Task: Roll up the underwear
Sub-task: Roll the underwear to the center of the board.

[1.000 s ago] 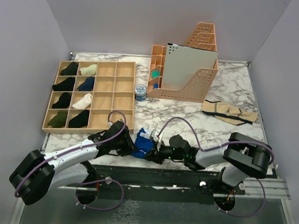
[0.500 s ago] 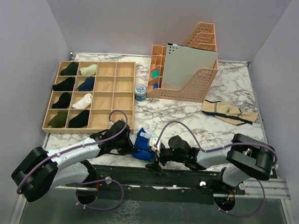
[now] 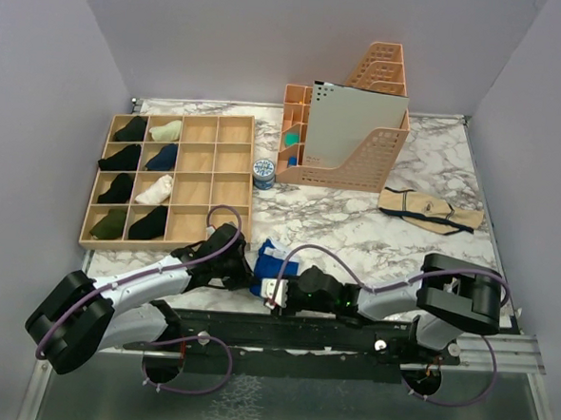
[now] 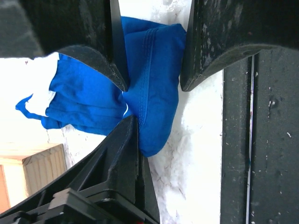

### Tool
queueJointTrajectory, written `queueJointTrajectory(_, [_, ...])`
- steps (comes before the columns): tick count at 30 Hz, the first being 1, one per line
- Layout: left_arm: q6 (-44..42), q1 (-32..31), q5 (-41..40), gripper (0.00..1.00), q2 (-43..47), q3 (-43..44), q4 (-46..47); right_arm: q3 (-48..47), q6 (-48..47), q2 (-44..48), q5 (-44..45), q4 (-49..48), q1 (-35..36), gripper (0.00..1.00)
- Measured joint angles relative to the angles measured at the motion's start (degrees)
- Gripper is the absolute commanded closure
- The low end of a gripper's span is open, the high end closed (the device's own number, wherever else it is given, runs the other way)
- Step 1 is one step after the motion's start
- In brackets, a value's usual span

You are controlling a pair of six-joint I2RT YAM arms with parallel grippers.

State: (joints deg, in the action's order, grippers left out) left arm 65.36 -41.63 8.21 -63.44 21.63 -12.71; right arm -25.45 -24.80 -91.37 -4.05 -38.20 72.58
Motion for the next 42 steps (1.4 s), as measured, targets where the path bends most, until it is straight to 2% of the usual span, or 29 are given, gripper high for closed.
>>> queueJointTrajectory(6, [0.0, 0.0, 0.1, 1.0, 0.0, 0.0, 0.0, 0.9, -3.4, -1.3, 7.5, -3.4, 3.1, 0.67])
queueJointTrajectory(8, [0.0, 0.0, 0.2, 1.0, 0.0, 0.0, 0.1, 1.5, -3.9, -1.3, 9.2, -4.3, 3.8, 0.78])
queueJointTrajectory(10, [0.0, 0.0, 0.2, 1.0, 0.0, 0.0, 0.1, 1.6, -4.4, -1.4, 10.7, -5.1, 4.3, 0.94])
queueJointTrajectory(11, [0.0, 0.0, 0.2, 1.0, 0.0, 0.0, 0.1, 1.6, -4.6, -1.6, 11.2, -5.4, 4.4, 0.99])
queueJointTrajectory(14, [-0.1, 0.0, 0.2, 1.0, 0.0, 0.0, 0.1, 1.6, -4.6, -2.0, 12.2, -5.9, 4.7, 0.99])
queueJointTrajectory(15, [-0.1, 0.0, 0.2, 0.93, -0.1, 0.1, 0.0, 1.6, -4.4, -2.1, 12.2, -6.0, 4.7, 1.0])
queueJointTrajectory(16, [-0.2, 0.0, 0.2, 0.79, -0.1, 0.2, -0.1, 1.6, -4.1, -2.2, 12.2, -6.1, 4.7, 1.0])
queueJointTrajectory(20, [-0.6, 0.0, -0.2, 0.57, 0.2, 0.3, -0.9, 1.2, 0.3, -2.2, 11.6, -5.7, 4.7, 0.99])
queueJointTrajectory(26, [-1.4, 0.0, -3.2, 0.39, 7.3, 0.3, -5.8, 0.5, 14.5, -2.6, 3.3, -6.9, 1.9, 0.99])
queueJointTrajectory(30, [-2.1, 0.0, -3.8, 0.32, 14.2, -0.3, -6.8, 2.0, 26.5, -5.1, -4.1, -13.6, -1.2, 0.99])
queueJointTrajectory(35, [-3.3, 0.0, -3.8, 0.24, 18.6, -1.7, -7.1, 4.2, 40.3, -11.0, -12.7, -25.6, -6.2, 0.99])
queueJointTrajectory(42, [-4.3, 0.0, -3.8, 0.21, 21.2, -2.6, -7.2, 4.8, 55.7, -17.1, -24.3, -34.9, -14.3, 0.94])
